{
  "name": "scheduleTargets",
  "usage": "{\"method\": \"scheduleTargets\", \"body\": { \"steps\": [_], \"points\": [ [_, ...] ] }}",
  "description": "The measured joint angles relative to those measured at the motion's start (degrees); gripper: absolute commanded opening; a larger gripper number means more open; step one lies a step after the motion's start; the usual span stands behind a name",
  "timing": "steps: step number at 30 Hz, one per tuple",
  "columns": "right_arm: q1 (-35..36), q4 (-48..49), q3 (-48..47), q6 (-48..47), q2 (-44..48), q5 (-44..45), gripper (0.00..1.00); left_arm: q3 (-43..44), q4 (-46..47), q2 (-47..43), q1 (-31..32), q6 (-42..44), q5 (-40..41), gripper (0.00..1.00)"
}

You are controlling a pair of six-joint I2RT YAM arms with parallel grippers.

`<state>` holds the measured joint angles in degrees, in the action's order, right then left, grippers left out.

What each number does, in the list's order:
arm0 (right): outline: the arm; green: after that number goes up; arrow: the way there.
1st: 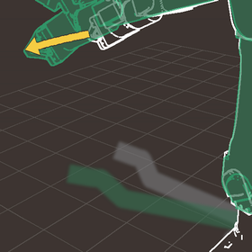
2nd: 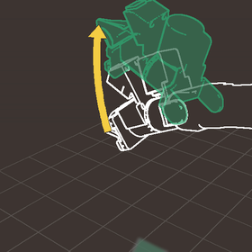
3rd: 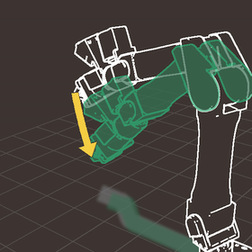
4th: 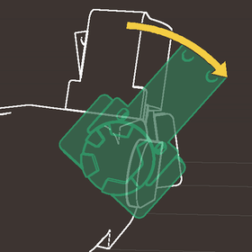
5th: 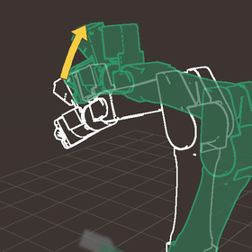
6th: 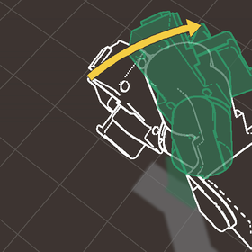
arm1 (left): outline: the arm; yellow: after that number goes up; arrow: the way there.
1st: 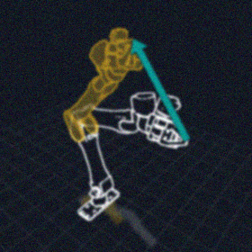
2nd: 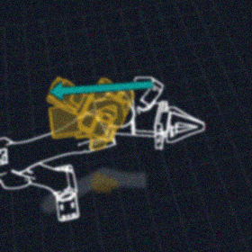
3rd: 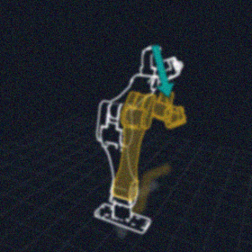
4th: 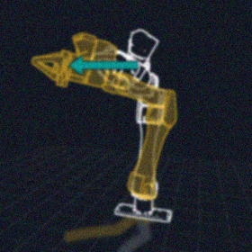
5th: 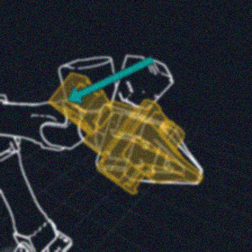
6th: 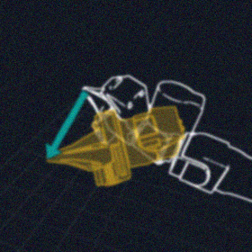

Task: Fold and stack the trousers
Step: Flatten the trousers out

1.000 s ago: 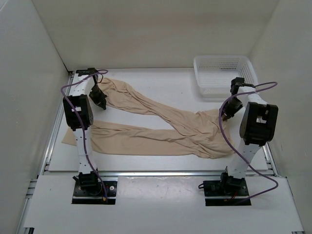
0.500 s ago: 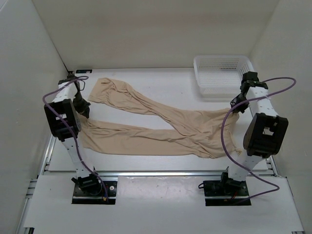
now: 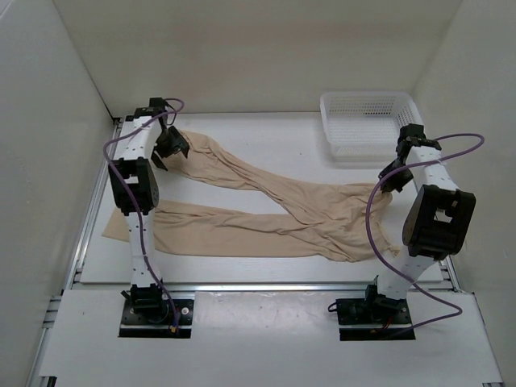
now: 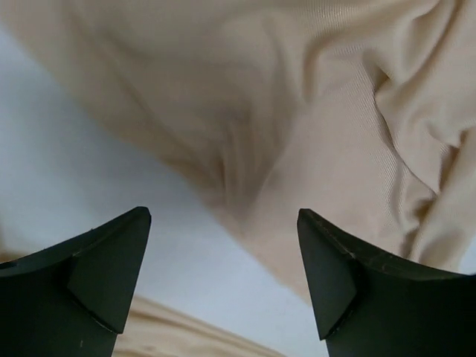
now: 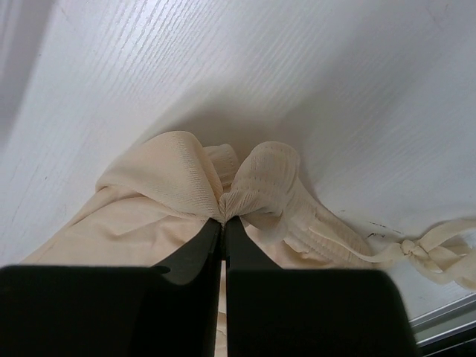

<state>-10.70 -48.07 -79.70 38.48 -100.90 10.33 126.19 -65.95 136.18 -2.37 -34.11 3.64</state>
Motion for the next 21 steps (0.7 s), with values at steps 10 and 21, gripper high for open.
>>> {"method": "scheduleTargets", "body": {
  "steps": [10,21],
  "points": [
    [0.0,0.2,0.0,-0.1,-0.1,-1.1,0.0,3.7,-2.3,7.5,0.5,-1.4,-0.2,0.11],
    [-0.2,0.8,4.8,-1.4,1.0,-1.5,0.0,-34.4,0.1,-17.2,-3.2,1.1,6.9,0.44]
  ]
}}
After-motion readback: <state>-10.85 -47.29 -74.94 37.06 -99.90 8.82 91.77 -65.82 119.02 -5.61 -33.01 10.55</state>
